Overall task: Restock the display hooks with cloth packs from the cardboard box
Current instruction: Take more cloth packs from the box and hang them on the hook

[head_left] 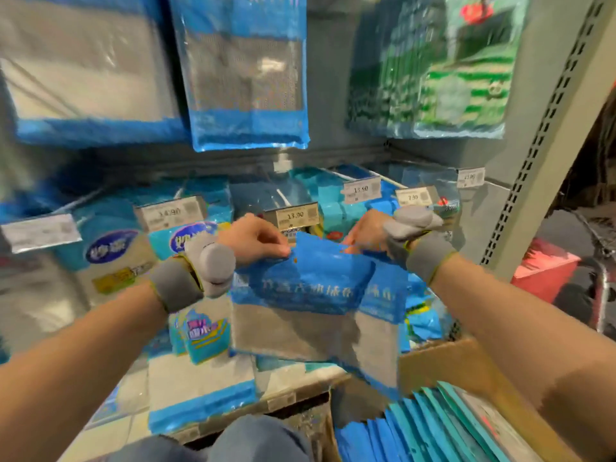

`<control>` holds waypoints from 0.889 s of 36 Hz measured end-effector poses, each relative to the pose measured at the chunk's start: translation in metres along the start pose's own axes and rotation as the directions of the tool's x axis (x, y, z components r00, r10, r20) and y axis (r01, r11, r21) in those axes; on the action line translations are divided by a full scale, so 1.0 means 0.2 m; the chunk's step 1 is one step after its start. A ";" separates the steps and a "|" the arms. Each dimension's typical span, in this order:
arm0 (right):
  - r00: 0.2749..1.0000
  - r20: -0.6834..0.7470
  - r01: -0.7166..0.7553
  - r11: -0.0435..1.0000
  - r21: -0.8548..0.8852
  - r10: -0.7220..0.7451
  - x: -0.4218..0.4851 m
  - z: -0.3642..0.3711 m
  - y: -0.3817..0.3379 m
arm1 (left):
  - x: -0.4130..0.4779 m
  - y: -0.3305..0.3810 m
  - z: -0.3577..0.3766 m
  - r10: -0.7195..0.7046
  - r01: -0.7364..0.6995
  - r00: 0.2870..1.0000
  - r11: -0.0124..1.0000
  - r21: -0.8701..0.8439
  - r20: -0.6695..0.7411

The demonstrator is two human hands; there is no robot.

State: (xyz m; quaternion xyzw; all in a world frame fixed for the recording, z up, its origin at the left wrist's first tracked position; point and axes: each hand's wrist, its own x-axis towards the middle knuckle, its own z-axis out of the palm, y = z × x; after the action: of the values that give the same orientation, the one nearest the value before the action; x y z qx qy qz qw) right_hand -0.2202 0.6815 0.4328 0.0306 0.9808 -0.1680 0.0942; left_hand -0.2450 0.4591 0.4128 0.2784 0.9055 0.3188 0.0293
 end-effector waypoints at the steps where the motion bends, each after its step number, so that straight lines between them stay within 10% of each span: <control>1: 0.999 0.005 0.032 0.999 0.027 -0.032 0.01 -0.02 0.00 | 0.00 0.00 -0.01 0.002 -0.002 1.000 1.000 -0.004 -0.002; 14: 0.871 -0.357 0.402 0.908 0.122 -0.337 0.04 -0.24 -0.79 | -0.36 -0.05 -0.67 -0.164 0.157 0.963 0.986 -0.050 -0.215; 32: 0.432 -0.782 0.775 0.629 0.066 -0.450 0.15 -0.74 -1.67 | -0.47 -0.05 -1.43 -0.107 0.163 0.657 0.987 0.002 -0.746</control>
State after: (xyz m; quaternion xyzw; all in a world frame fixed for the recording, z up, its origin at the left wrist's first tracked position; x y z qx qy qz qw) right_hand -0.3060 0.4170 0.6733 -0.2577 0.8143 -0.3709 -0.3646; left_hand -0.2370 0.2436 0.6224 0.0572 0.8673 0.3699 -0.3282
